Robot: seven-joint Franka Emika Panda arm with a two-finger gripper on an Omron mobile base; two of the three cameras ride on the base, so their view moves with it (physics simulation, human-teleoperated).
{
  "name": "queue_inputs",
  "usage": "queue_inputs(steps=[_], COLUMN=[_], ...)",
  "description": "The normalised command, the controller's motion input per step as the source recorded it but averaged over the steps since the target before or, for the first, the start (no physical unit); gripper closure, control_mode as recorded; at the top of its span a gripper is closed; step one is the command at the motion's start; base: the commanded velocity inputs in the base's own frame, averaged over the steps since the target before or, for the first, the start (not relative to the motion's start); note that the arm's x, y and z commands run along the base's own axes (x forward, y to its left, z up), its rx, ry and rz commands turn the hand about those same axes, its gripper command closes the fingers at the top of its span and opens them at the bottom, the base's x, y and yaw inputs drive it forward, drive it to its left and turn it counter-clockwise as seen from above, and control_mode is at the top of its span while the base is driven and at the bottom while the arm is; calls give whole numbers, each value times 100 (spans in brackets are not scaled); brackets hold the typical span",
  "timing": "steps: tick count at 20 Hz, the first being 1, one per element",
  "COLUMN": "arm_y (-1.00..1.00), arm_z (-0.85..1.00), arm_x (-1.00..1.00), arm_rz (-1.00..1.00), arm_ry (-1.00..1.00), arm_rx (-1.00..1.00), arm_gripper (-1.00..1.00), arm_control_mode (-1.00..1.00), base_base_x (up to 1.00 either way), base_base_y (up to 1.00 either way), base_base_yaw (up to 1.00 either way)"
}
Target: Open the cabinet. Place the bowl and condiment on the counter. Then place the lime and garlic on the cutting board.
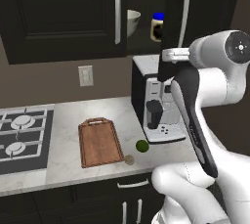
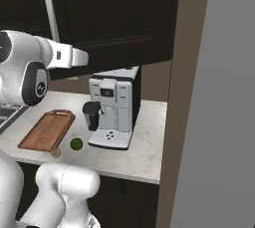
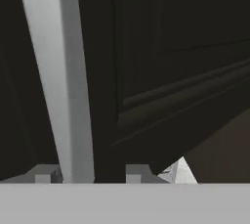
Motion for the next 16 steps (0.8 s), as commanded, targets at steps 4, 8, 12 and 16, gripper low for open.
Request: queue_inputs(steps=[4, 8, 12, 16], arm_y=[-84, -12, 51, 86], arm_z=[0, 6, 17, 33], arm_x=[-71, -97, -100, -97], arm_rz=[-8, -1, 0, 2], arm_ry=[0, -11, -23, -17], arm_rx=[0, -1, -18, -33], arm_gripper=[100, -100, -100, -100], arm_control_mode=[-100, -100, -100, -100], base_base_x=[0, 0, 0, 0], base_base_y=[0, 0, 0, 0], base_base_yaw=[0, 0, 0, 0])
